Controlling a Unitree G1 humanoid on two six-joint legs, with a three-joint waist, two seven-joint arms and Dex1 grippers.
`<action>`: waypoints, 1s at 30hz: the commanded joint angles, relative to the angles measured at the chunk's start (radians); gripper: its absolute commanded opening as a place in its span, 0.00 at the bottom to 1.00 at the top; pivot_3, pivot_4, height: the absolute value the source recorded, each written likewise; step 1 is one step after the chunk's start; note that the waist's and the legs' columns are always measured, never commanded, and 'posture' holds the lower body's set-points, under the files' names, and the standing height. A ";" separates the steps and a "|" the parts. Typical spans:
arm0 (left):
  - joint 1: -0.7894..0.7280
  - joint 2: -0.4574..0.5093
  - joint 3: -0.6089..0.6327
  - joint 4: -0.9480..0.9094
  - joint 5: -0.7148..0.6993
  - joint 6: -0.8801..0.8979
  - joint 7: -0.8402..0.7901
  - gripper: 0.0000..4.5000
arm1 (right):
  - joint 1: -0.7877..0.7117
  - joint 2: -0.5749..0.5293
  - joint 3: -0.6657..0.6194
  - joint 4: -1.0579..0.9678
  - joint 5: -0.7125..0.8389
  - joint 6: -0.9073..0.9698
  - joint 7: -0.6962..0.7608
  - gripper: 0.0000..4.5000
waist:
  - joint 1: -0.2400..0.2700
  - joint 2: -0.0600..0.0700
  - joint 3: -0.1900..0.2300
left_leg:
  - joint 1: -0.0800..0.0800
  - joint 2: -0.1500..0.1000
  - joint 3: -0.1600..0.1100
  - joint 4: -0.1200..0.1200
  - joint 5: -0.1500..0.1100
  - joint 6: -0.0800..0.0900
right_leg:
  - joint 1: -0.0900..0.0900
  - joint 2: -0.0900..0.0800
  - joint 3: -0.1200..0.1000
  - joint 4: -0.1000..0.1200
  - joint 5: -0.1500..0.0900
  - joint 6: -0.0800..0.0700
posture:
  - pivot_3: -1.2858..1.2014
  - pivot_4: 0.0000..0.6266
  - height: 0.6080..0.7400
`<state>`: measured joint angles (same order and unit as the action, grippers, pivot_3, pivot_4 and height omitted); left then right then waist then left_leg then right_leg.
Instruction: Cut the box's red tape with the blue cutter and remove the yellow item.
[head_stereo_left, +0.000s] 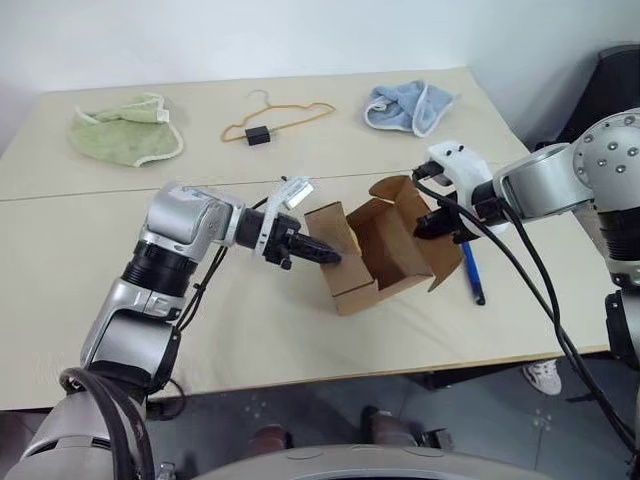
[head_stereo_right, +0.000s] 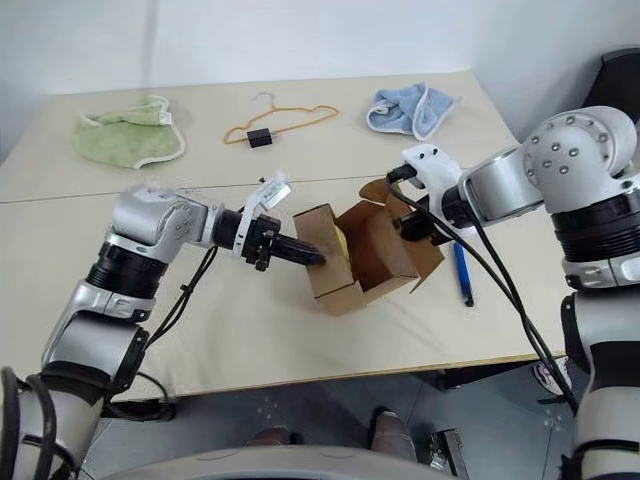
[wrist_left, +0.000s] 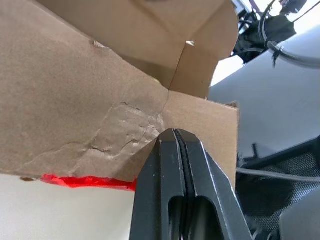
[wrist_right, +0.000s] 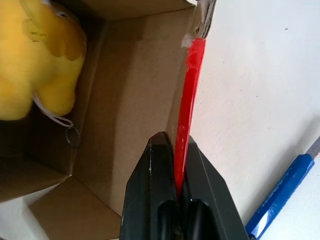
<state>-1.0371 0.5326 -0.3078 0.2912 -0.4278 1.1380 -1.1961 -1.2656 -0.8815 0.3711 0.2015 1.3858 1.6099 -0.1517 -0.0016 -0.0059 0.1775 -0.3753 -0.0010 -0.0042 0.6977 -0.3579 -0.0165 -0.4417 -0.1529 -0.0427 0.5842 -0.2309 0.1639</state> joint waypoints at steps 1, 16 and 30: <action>0.047 0.052 -0.090 0.053 0.102 -0.054 0.029 0.00 | 0.012 -0.040 -0.048 -0.033 0.077 0.005 -0.031 0.01 | 0.003 0.000 0.000 | 0.000 0.000 0.000 0.000 0.000 0.000 | 0.001 0.000 0.000 0.000 0.000 0.000 | 0.52 0.24 1.00; 0.041 -0.033 -0.041 0.183 0.163 -0.151 0.131 0.00 | 0.218 0.040 -0.255 -0.022 -0.046 0.005 -0.049 0.01 | 0.022 -0.002 0.001 | 0.000 0.000 0.003 0.001 -0.002 0.003 | 0.001 0.000 0.000 -0.001 0.002 -0.001 | 0.52 0.24 1.00; 0.004 -0.113 -0.017 0.339 0.220 -0.261 0.158 0.00 | 0.232 0.129 -0.319 -0.038 -0.081 0.005 -0.055 0.01 | 0.017 -0.001 0.001 | 0.000 0.000 0.003 0.001 -0.002 0.003 | 0.000 0.000 0.000 -0.001 0.002 -0.001 | 0.52 0.24 1.00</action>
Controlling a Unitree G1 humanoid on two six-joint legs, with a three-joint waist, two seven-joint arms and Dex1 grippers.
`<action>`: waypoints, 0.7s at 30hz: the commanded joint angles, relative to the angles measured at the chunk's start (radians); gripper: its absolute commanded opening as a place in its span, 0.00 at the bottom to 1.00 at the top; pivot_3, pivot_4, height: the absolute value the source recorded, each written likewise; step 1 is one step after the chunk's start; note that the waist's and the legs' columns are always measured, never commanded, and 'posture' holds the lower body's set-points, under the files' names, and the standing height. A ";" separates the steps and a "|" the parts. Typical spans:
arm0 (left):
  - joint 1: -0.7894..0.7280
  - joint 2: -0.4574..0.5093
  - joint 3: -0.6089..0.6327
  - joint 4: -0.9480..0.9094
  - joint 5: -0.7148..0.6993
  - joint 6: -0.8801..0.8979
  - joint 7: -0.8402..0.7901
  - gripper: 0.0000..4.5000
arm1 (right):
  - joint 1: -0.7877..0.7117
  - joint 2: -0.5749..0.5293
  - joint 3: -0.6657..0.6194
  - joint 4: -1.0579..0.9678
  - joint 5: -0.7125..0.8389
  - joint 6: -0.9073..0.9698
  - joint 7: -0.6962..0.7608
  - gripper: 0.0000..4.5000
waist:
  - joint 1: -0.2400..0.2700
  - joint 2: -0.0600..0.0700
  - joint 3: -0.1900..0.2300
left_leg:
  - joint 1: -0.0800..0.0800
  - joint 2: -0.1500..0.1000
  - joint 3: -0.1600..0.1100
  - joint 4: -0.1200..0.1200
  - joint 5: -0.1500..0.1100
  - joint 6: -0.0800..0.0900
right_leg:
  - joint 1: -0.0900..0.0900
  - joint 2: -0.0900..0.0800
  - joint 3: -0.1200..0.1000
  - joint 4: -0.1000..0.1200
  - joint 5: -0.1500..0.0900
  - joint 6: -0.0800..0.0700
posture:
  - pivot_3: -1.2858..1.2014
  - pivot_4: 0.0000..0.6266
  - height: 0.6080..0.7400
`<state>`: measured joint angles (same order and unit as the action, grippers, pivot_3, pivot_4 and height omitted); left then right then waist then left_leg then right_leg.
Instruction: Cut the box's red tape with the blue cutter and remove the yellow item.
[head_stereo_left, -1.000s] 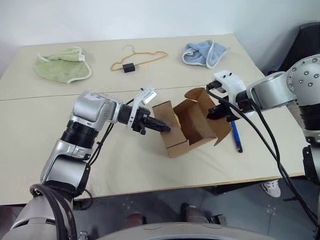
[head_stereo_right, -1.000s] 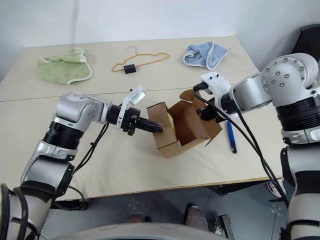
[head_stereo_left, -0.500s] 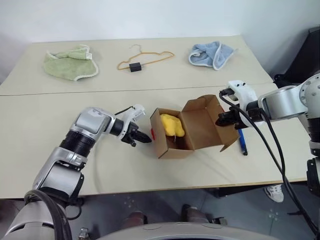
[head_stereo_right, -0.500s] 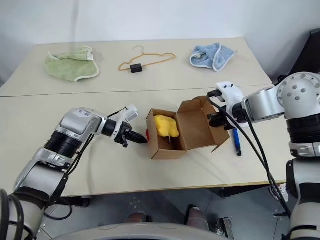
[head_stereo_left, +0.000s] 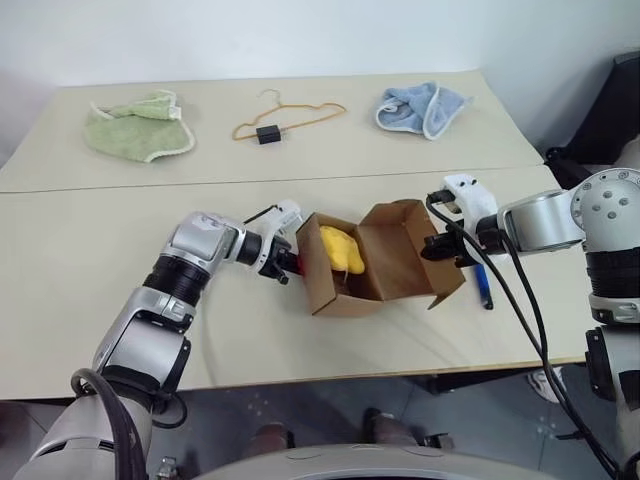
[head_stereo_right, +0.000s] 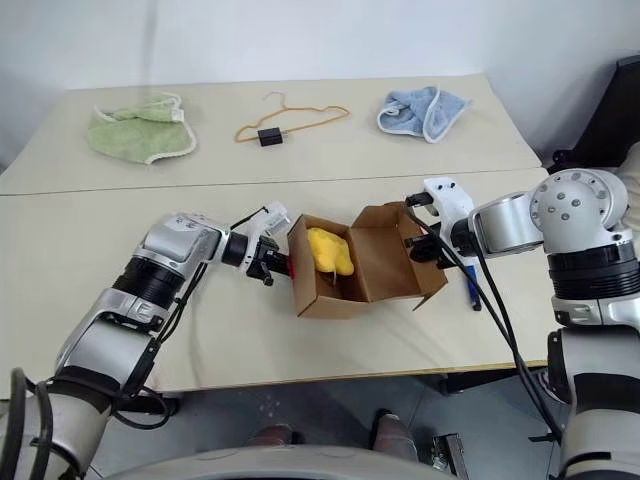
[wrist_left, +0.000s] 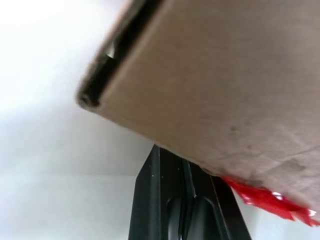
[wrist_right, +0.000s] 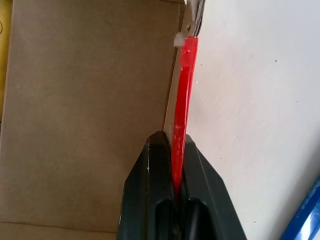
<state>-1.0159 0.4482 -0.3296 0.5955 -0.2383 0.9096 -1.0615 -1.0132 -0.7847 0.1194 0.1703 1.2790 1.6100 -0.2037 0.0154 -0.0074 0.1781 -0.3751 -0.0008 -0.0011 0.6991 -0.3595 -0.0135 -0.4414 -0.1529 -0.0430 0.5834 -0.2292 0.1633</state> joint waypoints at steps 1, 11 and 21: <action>-0.020 -0.039 0.004 0.047 0.037 -0.043 0.022 0.00 | -0.017 0.040 -0.076 -0.005 0.030 0.004 -0.007 0.01 | 0.002 0.000 0.000 | 0.000 0.000 0.000 0.000 0.000 0.000 | 0.000 0.000 0.000 0.000 0.000 0.000 | 0.52 0.24 1.00; -0.087 0.016 0.069 0.188 0.072 -0.113 0.006 0.00 | -0.032 -0.031 -0.022 -0.076 0.004 0.004 -0.047 0.01 | 0.003 0.000 0.000 | 0.001 0.000 0.000 0.001 0.000 0.000 | 0.001 0.000 0.000 0.000 0.001 0.000 | 0.52 0.24 1.00; -0.241 0.088 0.207 0.145 -0.023 -0.003 -0.096 0.00 | -0.108 -0.111 0.105 -0.144 -0.025 0.004 -0.033 0.01 | -0.015 0.000 0.000 | -0.001 0.000 0.002 -0.001 -0.001 0.001 | -0.002 -0.001 -0.001 0.000 0.001 0.000 | 0.52 0.24 1.00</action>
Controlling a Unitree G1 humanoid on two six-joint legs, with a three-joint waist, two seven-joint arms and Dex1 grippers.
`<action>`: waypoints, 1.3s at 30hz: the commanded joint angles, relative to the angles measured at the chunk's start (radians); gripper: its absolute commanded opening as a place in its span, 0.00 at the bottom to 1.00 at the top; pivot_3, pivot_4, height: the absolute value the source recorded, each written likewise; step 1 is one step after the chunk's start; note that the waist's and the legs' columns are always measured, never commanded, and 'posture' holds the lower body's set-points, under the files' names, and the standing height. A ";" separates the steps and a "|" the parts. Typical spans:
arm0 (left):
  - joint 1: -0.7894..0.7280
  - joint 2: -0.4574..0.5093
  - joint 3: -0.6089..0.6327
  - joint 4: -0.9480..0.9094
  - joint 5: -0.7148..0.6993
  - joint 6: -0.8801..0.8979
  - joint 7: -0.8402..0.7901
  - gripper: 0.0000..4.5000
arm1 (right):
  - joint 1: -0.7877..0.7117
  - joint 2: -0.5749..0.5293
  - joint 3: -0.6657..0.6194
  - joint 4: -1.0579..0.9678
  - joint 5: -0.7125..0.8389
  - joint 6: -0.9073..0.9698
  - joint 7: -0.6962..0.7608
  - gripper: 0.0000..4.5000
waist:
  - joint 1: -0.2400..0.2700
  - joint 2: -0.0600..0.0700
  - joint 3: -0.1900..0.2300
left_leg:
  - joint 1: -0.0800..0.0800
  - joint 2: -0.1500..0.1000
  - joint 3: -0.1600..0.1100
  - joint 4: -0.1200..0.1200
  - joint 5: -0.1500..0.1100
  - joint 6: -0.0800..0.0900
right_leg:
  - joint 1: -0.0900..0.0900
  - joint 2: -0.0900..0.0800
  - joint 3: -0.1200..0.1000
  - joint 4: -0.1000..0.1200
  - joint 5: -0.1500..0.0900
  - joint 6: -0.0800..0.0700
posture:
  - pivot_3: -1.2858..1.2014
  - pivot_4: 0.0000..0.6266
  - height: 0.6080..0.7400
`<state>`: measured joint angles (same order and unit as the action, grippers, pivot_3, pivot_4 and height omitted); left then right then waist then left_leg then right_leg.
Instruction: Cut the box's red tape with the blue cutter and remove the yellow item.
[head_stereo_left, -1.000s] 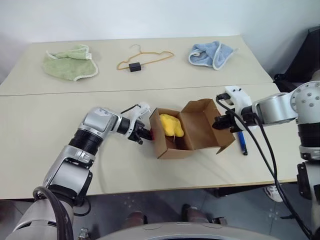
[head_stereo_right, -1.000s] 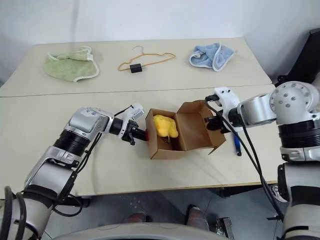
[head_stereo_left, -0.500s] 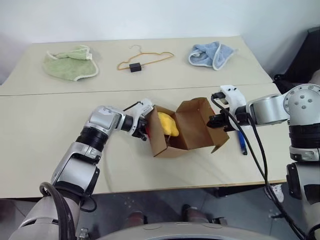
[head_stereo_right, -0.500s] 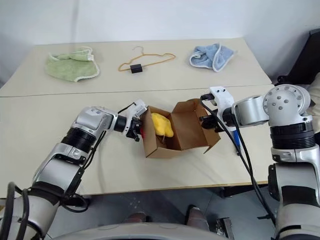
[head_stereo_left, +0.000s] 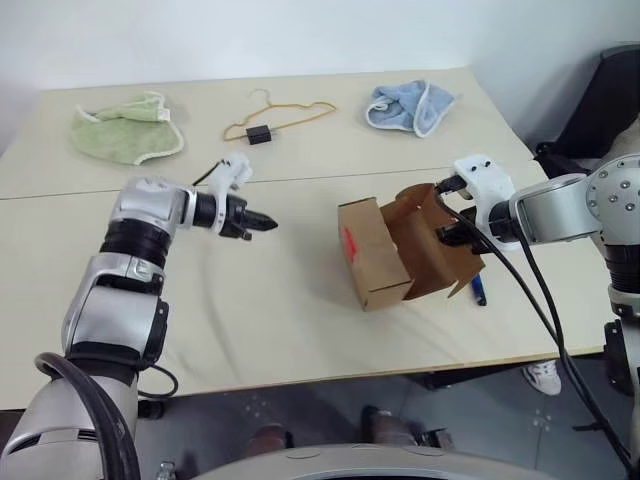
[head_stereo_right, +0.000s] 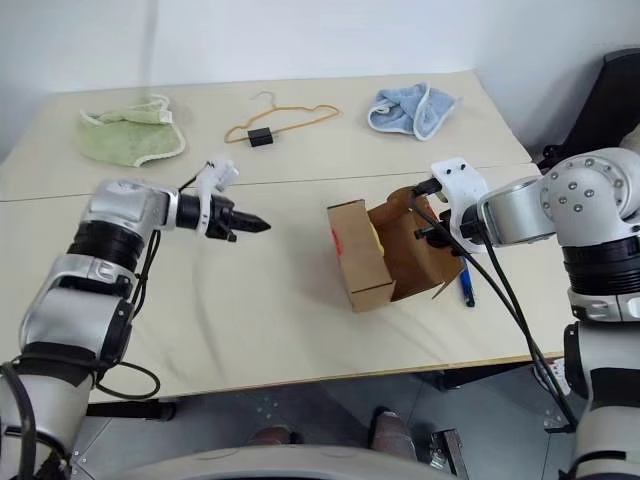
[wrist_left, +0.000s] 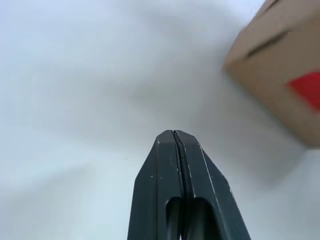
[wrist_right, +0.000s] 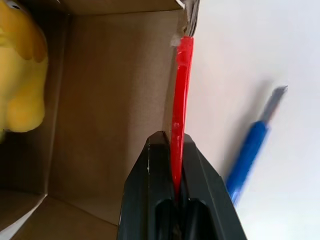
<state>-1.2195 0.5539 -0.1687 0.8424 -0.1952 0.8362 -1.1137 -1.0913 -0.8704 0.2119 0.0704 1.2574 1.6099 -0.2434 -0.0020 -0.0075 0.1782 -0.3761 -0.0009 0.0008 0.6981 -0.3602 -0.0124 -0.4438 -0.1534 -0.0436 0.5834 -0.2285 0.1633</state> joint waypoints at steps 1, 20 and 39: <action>-0.042 -0.031 0.059 -0.138 -0.087 0.100 -0.046 0.00 | -0.034 -0.027 0.019 -0.046 -0.005 0.005 0.008 0.01 | 0.004 0.000 0.000 | 0.000 0.000 0.000 0.000 0.000 0.000 | 0.000 0.000 0.000 0.000 0.000 0.000 | 0.52 0.24 1.00; 0.107 -0.237 -0.108 -0.375 -0.163 0.195 -0.029 0.00 | -0.040 -0.001 0.020 -0.036 -0.033 0.005 0.032 0.01 | 0.002 0.000 0.000 | 0.002 0.000 0.005 0.001 -0.001 0.002 | 0.000 -0.002 0.000 0.000 0.001 0.001 | 0.52 0.24 1.00; 0.228 -0.100 -0.177 -0.436 -0.066 0.128 0.074 0.00 | -0.032 0.014 -0.046 -0.015 0.298 0.005 -0.166 0.01 | 0.019 -0.001 -0.001 | 0.009 0.000 0.005 0.003 -0.001 0.007 | 0.009 -0.002 0.000 -0.002 0.008 -0.002 | 0.52 0.24 1.00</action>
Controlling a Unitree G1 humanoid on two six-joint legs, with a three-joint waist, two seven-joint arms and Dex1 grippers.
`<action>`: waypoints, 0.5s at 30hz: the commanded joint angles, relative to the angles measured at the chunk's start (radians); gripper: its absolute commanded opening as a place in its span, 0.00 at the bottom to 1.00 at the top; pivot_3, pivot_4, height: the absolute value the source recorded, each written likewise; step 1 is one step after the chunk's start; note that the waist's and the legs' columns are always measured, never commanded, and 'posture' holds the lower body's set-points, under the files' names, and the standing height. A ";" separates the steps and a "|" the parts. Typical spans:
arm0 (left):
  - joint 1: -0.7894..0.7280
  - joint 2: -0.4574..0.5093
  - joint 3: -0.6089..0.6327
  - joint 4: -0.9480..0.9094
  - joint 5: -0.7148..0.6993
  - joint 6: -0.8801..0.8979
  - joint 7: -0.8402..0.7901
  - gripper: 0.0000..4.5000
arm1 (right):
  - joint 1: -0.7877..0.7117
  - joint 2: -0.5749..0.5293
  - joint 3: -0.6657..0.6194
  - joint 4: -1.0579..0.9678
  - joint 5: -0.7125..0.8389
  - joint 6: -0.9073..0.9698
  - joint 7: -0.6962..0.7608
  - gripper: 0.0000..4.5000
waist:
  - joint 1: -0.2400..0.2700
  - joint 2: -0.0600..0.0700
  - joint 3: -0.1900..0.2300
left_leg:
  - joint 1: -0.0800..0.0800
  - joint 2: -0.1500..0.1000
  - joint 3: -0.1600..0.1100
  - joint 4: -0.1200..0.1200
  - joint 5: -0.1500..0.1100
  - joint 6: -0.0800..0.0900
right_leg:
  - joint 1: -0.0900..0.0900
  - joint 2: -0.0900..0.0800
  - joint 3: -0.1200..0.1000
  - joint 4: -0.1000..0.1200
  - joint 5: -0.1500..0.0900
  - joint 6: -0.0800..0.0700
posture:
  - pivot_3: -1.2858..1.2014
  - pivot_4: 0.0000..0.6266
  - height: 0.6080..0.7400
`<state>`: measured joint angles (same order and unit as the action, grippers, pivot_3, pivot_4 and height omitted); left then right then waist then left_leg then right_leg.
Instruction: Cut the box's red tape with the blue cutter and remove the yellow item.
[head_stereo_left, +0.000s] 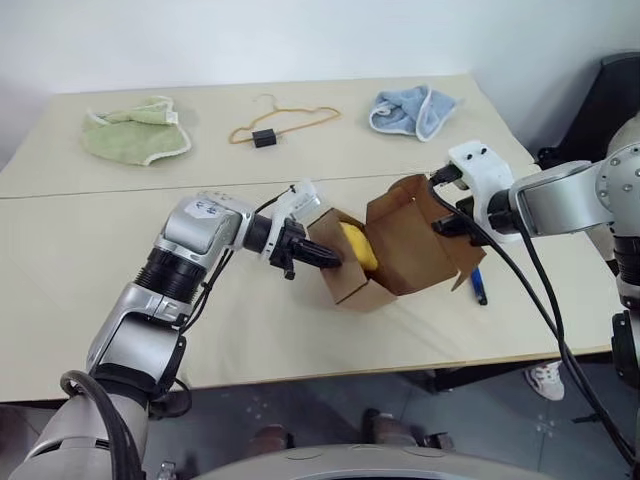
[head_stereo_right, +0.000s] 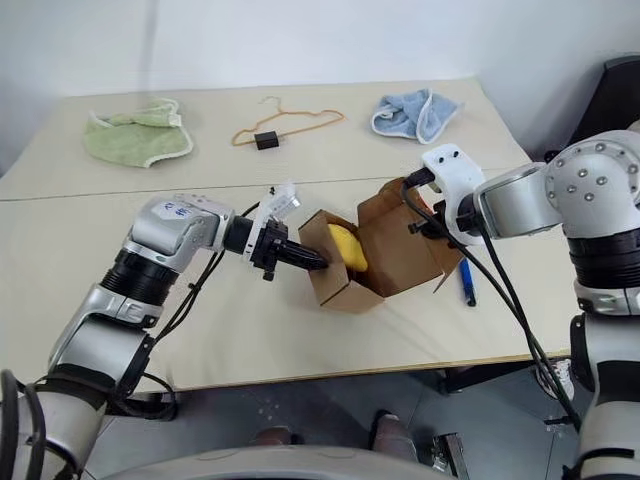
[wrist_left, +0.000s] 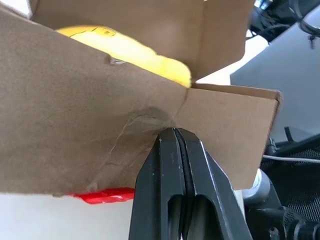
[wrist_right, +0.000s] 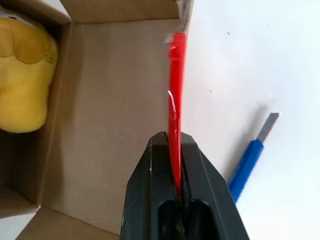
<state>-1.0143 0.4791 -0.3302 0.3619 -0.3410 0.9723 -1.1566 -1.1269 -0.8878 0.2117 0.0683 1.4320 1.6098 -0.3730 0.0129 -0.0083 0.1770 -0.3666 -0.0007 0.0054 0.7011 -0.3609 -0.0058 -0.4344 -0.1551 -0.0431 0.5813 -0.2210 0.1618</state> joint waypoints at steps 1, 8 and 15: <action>0.023 -0.038 -0.006 0.056 0.080 -0.013 0.131 0.00 | 0.016 0.036 -0.052 -0.014 0.145 0.005 -0.061 0.01 | 0.008 0.000 0.000 | 0.001 0.000 0.000 0.000 0.000 0.001 | 0.002 0.000 0.000 -0.002 0.001 0.000 | 0.52 0.24 1.00; 0.023 -0.089 0.029 0.111 0.103 -0.038 0.178 0.00 | 0.081 -0.015 -0.016 -0.032 0.394 -0.110 -0.259 0.01 | 0.014 0.000 0.000 | -0.006 0.000 -0.001 0.000 0.003 -0.002 | -0.002 0.000 -0.002 -0.008 0.004 0.001 | 0.52 0.24 1.00; 0.005 -0.134 0.049 0.178 0.122 -0.075 0.195 0.00 | 0.180 -0.072 0.022 -0.082 0.540 -0.268 -0.350 0.01 | 0.012 0.000 0.000 | -0.008 0.000 0.005 -0.002 0.001 0.000 | -0.004 0.000 -0.004 -0.015 0.005 0.002 | 0.52 0.24 1.00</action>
<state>-0.9890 0.3618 -0.2915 0.5309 -0.2278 0.9178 -0.9724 -0.9485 -0.9466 0.2338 0.0340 1.9348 1.3689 -0.7221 0.0247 -0.0086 0.1772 -0.3751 -0.0009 0.0103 0.6988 -0.3599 -0.0055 -0.4382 -0.1553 -0.0471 0.5656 -0.2158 0.1647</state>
